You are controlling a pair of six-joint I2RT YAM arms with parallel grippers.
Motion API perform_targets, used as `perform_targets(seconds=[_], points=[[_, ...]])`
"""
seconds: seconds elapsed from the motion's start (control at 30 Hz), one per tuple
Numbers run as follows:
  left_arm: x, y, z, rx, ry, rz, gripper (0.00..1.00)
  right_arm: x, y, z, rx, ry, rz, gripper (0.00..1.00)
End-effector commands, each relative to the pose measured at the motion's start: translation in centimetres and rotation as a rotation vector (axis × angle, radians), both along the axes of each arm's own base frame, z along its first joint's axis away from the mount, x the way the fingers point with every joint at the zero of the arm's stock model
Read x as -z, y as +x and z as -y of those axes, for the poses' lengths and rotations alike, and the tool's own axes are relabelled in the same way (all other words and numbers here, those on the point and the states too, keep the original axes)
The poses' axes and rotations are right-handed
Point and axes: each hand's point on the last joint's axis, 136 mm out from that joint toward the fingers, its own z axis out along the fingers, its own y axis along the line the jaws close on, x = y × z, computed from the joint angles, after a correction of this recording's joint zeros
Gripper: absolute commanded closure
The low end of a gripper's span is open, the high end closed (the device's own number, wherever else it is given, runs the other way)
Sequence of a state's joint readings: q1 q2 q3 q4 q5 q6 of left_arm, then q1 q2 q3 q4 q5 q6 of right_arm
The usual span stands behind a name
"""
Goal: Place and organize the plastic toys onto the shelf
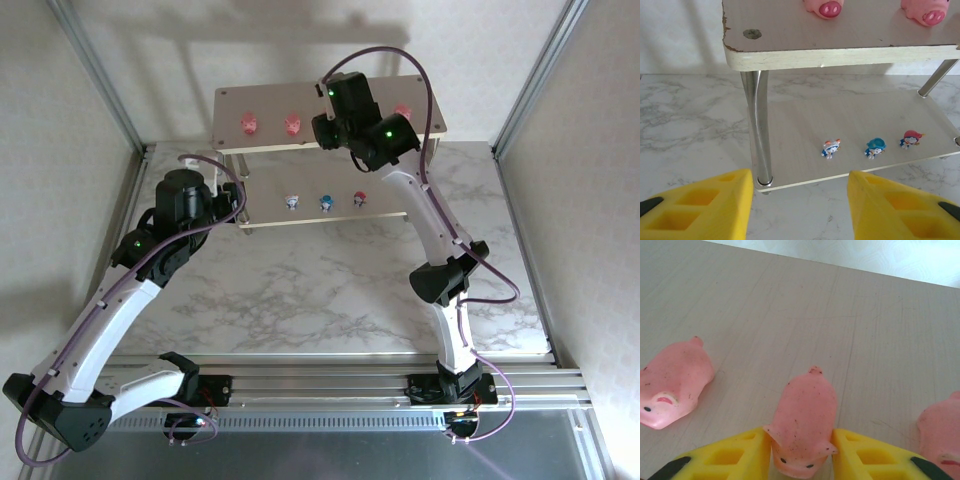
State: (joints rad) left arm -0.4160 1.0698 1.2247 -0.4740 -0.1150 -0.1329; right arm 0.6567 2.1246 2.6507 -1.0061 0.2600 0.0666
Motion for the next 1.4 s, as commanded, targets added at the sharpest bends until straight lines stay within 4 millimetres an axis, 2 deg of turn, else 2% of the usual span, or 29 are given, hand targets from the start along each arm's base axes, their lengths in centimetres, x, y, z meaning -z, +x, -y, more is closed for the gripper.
perform_targets(seconds=[0.0,0.3,0.4,0.5,0.67,0.8,0.97,1.07,1.17,1.27,1.37], points=[[-0.6,0.0,-0.3,0.005,0.003,0.012,0.47,0.2,0.9,0.0,0.01,0.017,0.002,0.61],[-0.6,0.0,-0.6,0.0,0.002,0.013,0.47,-0.7,0.6,-0.2,-0.004,0.045,0.016,0.53],[-0.6,0.0,-0.6,0.001,0.0,0.011,0.48,-0.9,0.4,-0.2,-0.007,0.052,0.016,0.46],[-0.7,0.0,-0.6,0.0,-0.003,0.014,0.48,-1.6,0.2,-0.1,-0.013,0.065,0.026,0.43],[-0.7,-0.1,-0.5,0.004,-0.011,0.015,0.48,-3.8,-0.5,0.2,-0.026,0.1,0.075,0.33],[-0.6,-0.1,-0.6,0.004,-0.014,0.014,0.48,-6.2,-1.2,0.4,-0.046,0.137,0.129,0.32],[-0.4,-0.2,-0.6,0.0,-0.025,0.023,0.48,-10.5,-3.3,0.8,-0.103,0.211,0.218,0.31],[0.2,-0.4,-1.0,-0.019,-0.035,0.03,0.48,-13.4,-5.5,2.8,-0.089,0.25,0.291,0.31],[1.2,-0.7,-1.4,-0.036,-0.052,0.028,0.47,-14.6,-8.2,6.5,-0.019,0.249,0.35,0.3],[2.3,-0.6,-1.8,-0.049,-0.073,0.023,0.47,-13.3,-11.1,11.0,0.089,0.202,0.347,0.29],[3.5,-0.5,-2.6,-0.072,-0.093,0.021,0.46,-10.1,-14.1,15.7,0.214,0.148,0.302,0.27]])
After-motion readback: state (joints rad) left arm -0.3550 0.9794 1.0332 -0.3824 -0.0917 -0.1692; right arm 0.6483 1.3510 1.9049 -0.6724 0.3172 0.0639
